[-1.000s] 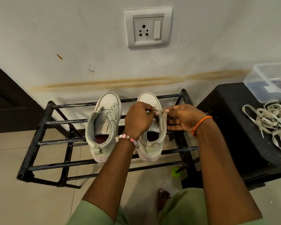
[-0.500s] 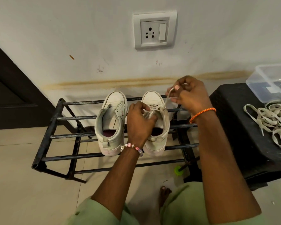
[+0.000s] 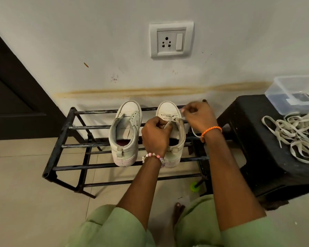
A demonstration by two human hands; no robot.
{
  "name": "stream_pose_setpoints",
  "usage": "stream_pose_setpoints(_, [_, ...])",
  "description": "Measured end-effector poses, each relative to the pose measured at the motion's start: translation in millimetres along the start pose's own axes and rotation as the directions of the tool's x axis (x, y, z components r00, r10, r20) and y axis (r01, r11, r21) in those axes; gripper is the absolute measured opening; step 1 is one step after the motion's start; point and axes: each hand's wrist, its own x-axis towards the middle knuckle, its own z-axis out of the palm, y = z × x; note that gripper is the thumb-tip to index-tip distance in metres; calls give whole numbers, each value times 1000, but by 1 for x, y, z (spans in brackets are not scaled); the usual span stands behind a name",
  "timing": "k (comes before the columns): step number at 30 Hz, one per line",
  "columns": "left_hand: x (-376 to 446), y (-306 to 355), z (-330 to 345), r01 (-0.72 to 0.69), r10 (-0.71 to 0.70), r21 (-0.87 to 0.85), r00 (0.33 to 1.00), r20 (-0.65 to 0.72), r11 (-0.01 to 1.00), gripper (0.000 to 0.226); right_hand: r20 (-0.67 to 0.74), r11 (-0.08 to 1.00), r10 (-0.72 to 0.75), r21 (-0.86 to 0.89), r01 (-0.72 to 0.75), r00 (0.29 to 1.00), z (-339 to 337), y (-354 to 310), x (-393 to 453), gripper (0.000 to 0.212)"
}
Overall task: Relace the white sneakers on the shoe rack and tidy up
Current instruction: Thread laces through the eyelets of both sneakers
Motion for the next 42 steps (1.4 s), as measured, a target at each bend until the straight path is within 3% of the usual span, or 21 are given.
stream_pose_setpoints(2, [0, 0, 2, 10, -11, -20, 1000, -14, 1000, 14, 95, 993, 55, -109, -44, 994, 7, 15, 0, 10])
stream_pose_setpoints(5, [-1, -4, 4, 29, -31, -50, 999, -30, 998, 15, 150, 989, 66, -141, -45, 987, 6, 21, 0, 11])
stream_pose_setpoints(9, [0, -5, 5, 33, -34, -30, 999, -32, 999, 16, 64, 991, 3, -132, 5, 998, 7, 19, -1, 9])
stream_pose_setpoints(13, [0, -6, 4, 36, -37, -30, 999, -15, 999, 15, -57, 970, -133, 198, 142, 989, -6, -7, -1, 14])
stream_pose_setpoints(17, [0, -7, 5, 38, -38, -29, 999, -9, 999, 16, -157, 782, -282, 535, 321, 947, -34, -41, -9, 19])
stream_pose_setpoints(19, [0, -7, 5, 34, -34, -32, 999, -6, 999, 16, -110, 709, -235, 660, 248, 966, -39, -46, -13, 21])
stream_pose_setpoints(21, [0, -7, 5, 30, -30, -40, 1000, -2, 999, 16, -24, 652, -103, 753, 86, 994, -37, -44, -11, 23])
stream_pose_setpoints(22, [-1, -7, 5, 31, -31, -47, 1000, 0, 998, 15, -18, 681, -24, 732, 29, 1000, -33, -40, -8, 24])
stream_pose_setpoints(23, [-1, -6, 5, 35, -35, -53, 999, 1, 998, 15, -44, 786, 31, 618, 3, 999, -27, -33, -4, 22])
stream_pose_setpoints(25, [0, -6, 4, 44, -44, -50, 999, 1, 998, 14, -56, 983, 61, 179, -50, 997, -13, -12, 2, 17])
stream_pose_setpoints(27, [0, -6, 5, 39, -39, -49, 999, -4, 998, 15, 112, 988, 128, -97, -117, 985, 2, 9, 4, 34])
stream_pose_setpoints(28, [0, -6, 5, 37, -37, -52, 999, -7, 998, 15, 195, 984, 152, -119, -131, 969, 8, 17, 5, 38])
stream_pose_setpoints(31, [0, -5, 5, 49, -50, -57, 999, -7, 997, 16, 285, 990, 137, -2, -143, 949, 14, 20, 4, 38])
stream_pose_setpoints(37, [2, -7, 6, 61, -60, -46, 998, 8, 997, 18, 41, 919, -65, 393, 44, 997, -3, -3, 4, 36])
stream_pose_setpoints(40, [2, -10, 6, 69, -68, -44, 997, 24, 997, 18, 12, 911, -177, 381, 159, 984, -11, -17, 0, 36])
stream_pose_setpoints(42, [2, -9, 6, 79, -78, -46, 997, 25, 996, 18, 45, 899, -124, 427, 93, 991, -10, -17, -4, 35])
